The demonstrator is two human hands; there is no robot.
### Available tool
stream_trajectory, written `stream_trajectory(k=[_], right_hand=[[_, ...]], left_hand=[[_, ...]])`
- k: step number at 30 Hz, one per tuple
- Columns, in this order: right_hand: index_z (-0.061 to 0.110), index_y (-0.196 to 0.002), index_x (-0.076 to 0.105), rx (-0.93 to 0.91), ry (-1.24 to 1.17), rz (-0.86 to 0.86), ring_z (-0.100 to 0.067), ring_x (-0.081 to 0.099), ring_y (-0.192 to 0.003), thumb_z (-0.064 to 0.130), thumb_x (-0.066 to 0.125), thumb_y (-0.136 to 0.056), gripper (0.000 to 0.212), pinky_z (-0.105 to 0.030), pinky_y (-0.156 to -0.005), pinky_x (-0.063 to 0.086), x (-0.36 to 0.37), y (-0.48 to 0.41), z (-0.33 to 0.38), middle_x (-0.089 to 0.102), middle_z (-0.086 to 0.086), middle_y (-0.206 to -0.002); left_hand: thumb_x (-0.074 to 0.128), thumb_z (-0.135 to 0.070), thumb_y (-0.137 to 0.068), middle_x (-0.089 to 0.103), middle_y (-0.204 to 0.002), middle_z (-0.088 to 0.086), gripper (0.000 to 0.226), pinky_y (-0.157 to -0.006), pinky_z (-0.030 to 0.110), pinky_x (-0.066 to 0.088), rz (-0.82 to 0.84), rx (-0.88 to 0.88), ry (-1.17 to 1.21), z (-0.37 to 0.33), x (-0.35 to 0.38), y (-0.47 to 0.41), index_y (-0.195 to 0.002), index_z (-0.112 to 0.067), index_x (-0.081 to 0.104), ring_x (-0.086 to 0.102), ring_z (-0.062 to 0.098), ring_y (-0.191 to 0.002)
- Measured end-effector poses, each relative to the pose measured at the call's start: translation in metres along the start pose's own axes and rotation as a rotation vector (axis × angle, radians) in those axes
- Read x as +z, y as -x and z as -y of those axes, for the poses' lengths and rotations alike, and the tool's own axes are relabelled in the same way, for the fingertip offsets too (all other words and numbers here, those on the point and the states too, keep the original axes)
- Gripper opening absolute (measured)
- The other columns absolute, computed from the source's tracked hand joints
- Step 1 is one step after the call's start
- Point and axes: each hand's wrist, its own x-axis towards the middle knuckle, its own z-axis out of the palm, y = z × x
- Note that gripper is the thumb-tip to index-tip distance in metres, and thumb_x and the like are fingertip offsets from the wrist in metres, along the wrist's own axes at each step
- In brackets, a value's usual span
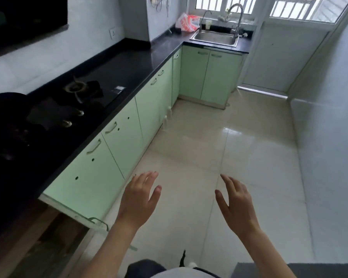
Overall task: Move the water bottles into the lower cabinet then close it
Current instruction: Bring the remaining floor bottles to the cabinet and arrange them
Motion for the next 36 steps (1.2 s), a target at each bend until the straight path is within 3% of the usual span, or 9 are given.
stream_trajectory(k=[5, 9, 17, 25, 33, 36], right_hand=[[0.009, -0.136, 0.054, 0.073, 0.007, 0.101, -0.030, 0.059, -0.115, 0.047, 0.036, -0.095, 0.059, -0.044, -0.093, 0.051, 0.009, -0.032, -0.057, 0.062, -0.009, -0.126], [0.010, -0.136, 0.054, 0.124, -0.013, 0.122, -0.029, 0.058, -0.116, 0.050, 0.034, -0.094, 0.062, -0.042, -0.095, 0.050, 0.022, -0.091, -0.093, 0.062, -0.008, -0.126], [0.007, -0.132, 0.056, 0.075, 0.040, 0.007, -0.032, 0.060, -0.111, 0.036, 0.047, -0.095, 0.049, -0.045, -0.091, 0.052, 0.019, -0.323, -0.131, 0.063, -0.012, -0.124], [0.008, -0.135, 0.054, 0.084, 0.056, -0.040, -0.027, 0.057, -0.117, 0.043, 0.039, -0.096, 0.054, -0.042, -0.097, 0.050, 0.009, -0.500, -0.172, 0.062, -0.010, -0.126], [0.005, -0.130, 0.059, -0.002, 0.052, 0.138, -0.030, 0.061, -0.111, 0.042, 0.040, -0.095, 0.054, -0.040, -0.092, 0.049, 0.061, -0.664, -0.251, 0.065, -0.010, -0.122], [0.007, -0.133, 0.057, -0.098, 0.051, 0.219, -0.029, 0.058, -0.116, 0.043, 0.039, -0.095, 0.055, -0.042, -0.095, 0.048, 0.069, -0.749, -0.278, 0.063, -0.009, -0.126]], left_hand=[[0.034, -0.046, -0.096, 0.066, -0.124, 0.002, 0.053, -0.094, 0.038, 0.051, 0.156, -0.012, -0.032, -0.020, 0.057, -0.041, -0.127, -0.014, 0.064, 0.060, 0.022, -0.116], [0.034, -0.046, -0.095, 0.067, -0.123, 0.003, 0.055, -0.096, 0.039, 0.051, 0.173, -0.055, -0.044, -0.015, 0.080, -0.109, -0.127, -0.013, 0.064, 0.061, 0.023, -0.115], [0.032, -0.047, -0.095, 0.061, -0.133, 0.006, 0.059, -0.104, 0.041, 0.044, 0.103, 0.016, 0.016, -0.015, 0.111, -0.346, -0.134, -0.012, 0.058, 0.053, 0.025, -0.125], [0.039, -0.040, -0.095, 0.065, -0.125, 0.013, 0.052, -0.100, 0.042, 0.050, 0.051, 0.164, 0.013, -0.024, 0.124, -0.566, -0.126, -0.007, 0.063, 0.059, 0.032, -0.117], [0.030, -0.050, -0.099, 0.066, -0.123, 0.011, 0.059, -0.100, 0.049, 0.048, 0.140, -0.020, -0.029, -0.013, 0.215, -0.682, -0.125, -0.011, 0.066, 0.060, 0.035, -0.115], [0.037, -0.046, -0.094, 0.066, -0.126, 0.010, 0.054, -0.101, 0.053, 0.046, 0.157, -0.125, -0.071, -0.023, 0.234, -0.732, -0.126, -0.013, 0.065, 0.058, 0.037, -0.120]])
